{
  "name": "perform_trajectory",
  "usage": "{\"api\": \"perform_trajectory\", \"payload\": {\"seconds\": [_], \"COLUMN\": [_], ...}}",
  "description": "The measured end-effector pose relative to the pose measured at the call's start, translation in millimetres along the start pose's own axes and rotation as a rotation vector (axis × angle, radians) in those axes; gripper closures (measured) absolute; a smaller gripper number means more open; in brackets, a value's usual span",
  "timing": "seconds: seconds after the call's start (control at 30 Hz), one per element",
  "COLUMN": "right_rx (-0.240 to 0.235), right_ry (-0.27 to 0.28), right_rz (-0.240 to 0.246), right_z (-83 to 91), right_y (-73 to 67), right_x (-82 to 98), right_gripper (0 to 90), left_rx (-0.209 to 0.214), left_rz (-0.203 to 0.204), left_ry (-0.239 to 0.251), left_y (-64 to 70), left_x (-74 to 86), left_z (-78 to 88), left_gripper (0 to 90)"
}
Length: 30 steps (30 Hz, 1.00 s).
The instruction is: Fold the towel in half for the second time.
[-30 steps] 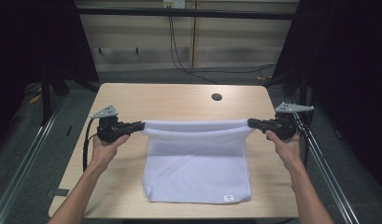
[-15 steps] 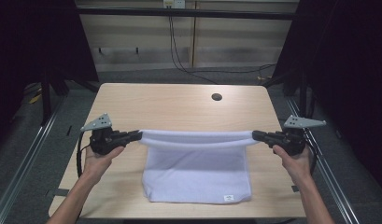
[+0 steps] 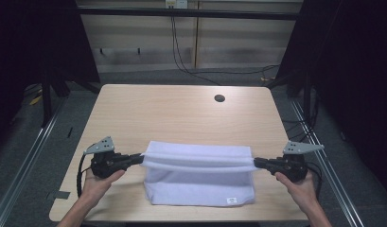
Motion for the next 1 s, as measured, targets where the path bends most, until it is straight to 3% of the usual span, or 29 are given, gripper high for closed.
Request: {"api": "perform_trajectory", "payload": {"seconds": [0.33, 0.4, 0.53, 0.63, 0.7, 0.73, 0.87, 0.93, 1.0], "right_rx": [-0.011, -0.008, -0.01, -0.028, -0.049, -0.052, -0.042, -0.041, -0.047], "right_ry": [-0.031, -0.046, -0.098, -0.162, -0.185, -0.195, -0.269, -0.277, -0.278], "right_rz": [0.017, 0.016, 0.037, 0.068, 0.079, 0.082, 0.118, 0.113, 0.101], "right_z": [9.8, 9.9, 4.4, 0.2, 0.1, 0.8, 1.7, 1.8, -1.5], "right_y": [-17.6, -20.7, -29.4, -37.3, -40.0, -41.2, -46.2, -46.5, -43.9], "right_x": [20.6, 28.3, 45.5, 55.8, 61.6, 63.9, 72.2, 73.7, 73.9], "right_gripper": [86.8, 86.6, 86.3, 85.3, 83.2, 81.5, 74.7, 75.3, 77.2], "left_rx": [-0.019, -0.025, -0.026, 0.005, 0.005, 0.016, 0.041, 0.048, 0.031], "left_rz": [-0.033, -0.024, -0.022, -0.018, -0.039, -0.039, -0.029, -0.002, -0.003], "left_ry": [-0.012, -0.041, -0.146, -0.192, -0.219, -0.259, -0.328, -0.363, -0.384], "left_y": [28.3, 30.0, 32.4, 34.8, 37.9, 39.0, 37.3, 33.8, 33.2], "left_x": [14.7, 22.8, 39.1, 44.8, 49.8, 52.4, 58.3, 61.0, 61.2], "left_z": [3.0, 0.9, -4.8, -4.6, -4.1, -5.0, -6.5, -9.6, -13.3], "left_gripper": [86.6, 86.5, 86.3, 85.3, 84.4, 83.9, 81.4, 81.3, 81.2]}}
Point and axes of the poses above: each handheld gripper's, and its own axes: z roughly backward along the jaws, x roughly out of its underside, y roughly to its right, the point moved 1 cm from there along -z, roughly forward along the jaws, and after that the axes turned 15 degrees about x, right-handed, at the moved point
